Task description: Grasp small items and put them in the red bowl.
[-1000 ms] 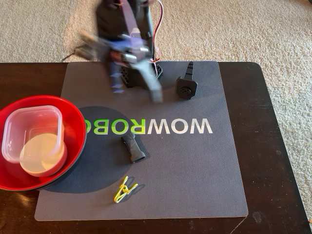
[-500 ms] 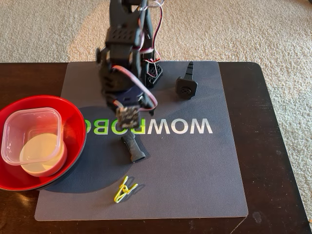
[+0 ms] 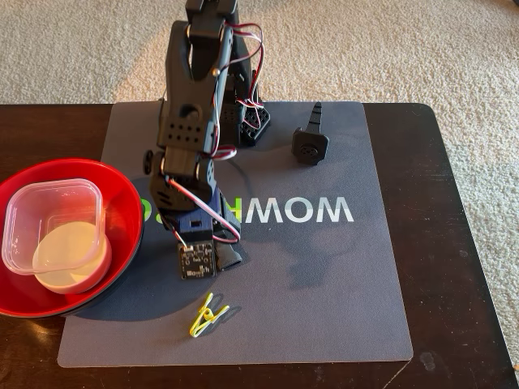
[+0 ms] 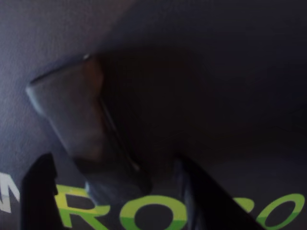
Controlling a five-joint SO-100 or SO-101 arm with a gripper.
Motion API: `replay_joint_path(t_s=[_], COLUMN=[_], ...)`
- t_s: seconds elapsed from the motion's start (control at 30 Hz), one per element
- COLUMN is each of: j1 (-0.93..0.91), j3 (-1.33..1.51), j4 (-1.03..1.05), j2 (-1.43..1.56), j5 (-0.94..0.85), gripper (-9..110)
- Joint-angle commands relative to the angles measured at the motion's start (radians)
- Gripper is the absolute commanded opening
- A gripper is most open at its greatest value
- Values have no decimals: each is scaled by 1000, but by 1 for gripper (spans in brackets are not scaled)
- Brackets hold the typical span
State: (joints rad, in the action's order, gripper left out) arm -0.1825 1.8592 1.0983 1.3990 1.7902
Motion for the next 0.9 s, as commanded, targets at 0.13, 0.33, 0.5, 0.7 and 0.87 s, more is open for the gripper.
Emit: replay_joint_path(t_s=[0.13,0.33,0.5,0.7,0.87], j1=[0,52,110,75,-189], j3=[-31,-21,-15,-212,-425], j4=[-46,-37,-5,138,221], j2=[-12,112,325,566,512], j5=[-109,-267,-453,-710,-736], gripper=[0,0,0,0,0])
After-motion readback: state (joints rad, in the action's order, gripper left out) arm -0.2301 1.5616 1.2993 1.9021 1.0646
